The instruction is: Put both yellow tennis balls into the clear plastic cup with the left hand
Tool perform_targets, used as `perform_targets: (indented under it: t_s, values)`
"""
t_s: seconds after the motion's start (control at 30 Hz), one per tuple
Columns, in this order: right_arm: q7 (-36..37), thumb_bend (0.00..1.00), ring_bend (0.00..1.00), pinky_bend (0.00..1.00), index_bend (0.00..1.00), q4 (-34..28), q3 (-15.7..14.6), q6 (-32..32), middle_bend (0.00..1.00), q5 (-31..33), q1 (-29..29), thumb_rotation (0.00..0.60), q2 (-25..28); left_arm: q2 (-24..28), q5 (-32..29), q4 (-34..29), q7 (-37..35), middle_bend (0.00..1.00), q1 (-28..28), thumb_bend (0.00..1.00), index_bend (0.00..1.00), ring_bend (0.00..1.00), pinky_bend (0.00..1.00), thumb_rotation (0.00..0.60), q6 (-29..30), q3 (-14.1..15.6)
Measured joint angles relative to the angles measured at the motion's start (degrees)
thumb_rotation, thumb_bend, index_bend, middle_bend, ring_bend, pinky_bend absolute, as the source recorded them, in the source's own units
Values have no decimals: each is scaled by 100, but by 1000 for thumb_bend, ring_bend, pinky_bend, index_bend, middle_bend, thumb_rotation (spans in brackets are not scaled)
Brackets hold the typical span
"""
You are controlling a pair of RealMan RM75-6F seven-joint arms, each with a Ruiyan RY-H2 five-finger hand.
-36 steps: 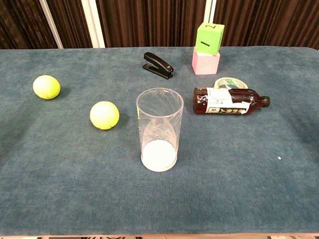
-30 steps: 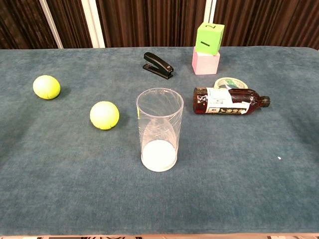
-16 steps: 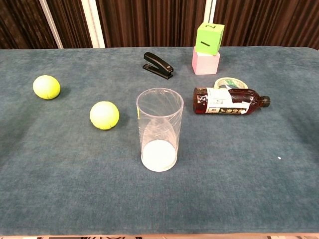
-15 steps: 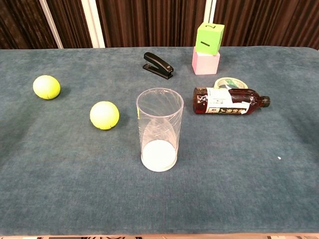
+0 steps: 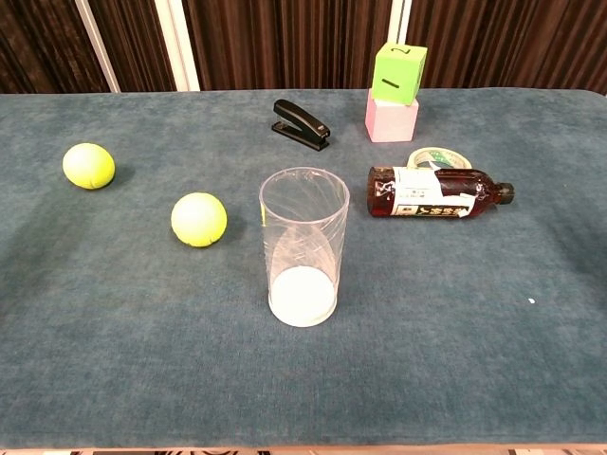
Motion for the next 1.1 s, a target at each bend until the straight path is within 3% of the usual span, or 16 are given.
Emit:
perform_targets:
  t_s: [0.23,0.5,0.73,0.93,1.1]
  values:
    - [-72,353,0,0,90,-2,7,-17,0,41,5,600,-26,239,108,-470,224,0,-915,34,113,0,77,600,-1245,-134]
    - [-116,352,0,0,90,9,19,-25,0,77,8,600,-51,122,-305,-969,1121,0,-1880,33,113,0,77,600,-2406,-458]
    - [-126,352,0,0,90,30,45,-44,0,130,16,600,-59,-431,-1071,-986,2075,0,-2551,34,109,0,84,600,-3174,-582]
    - [-116,352,0,0,90,33,61,-42,0,150,18,600,-53,-1030,-1711,-710,2702,13,-2966,34,109,0,138,600,-3484,-583]
    - [-116,352,0,0,90,26,66,-26,0,159,10,600,-45,-1559,-1960,-279,2791,18,-3216,35,109,0,148,600,-3607,-566]
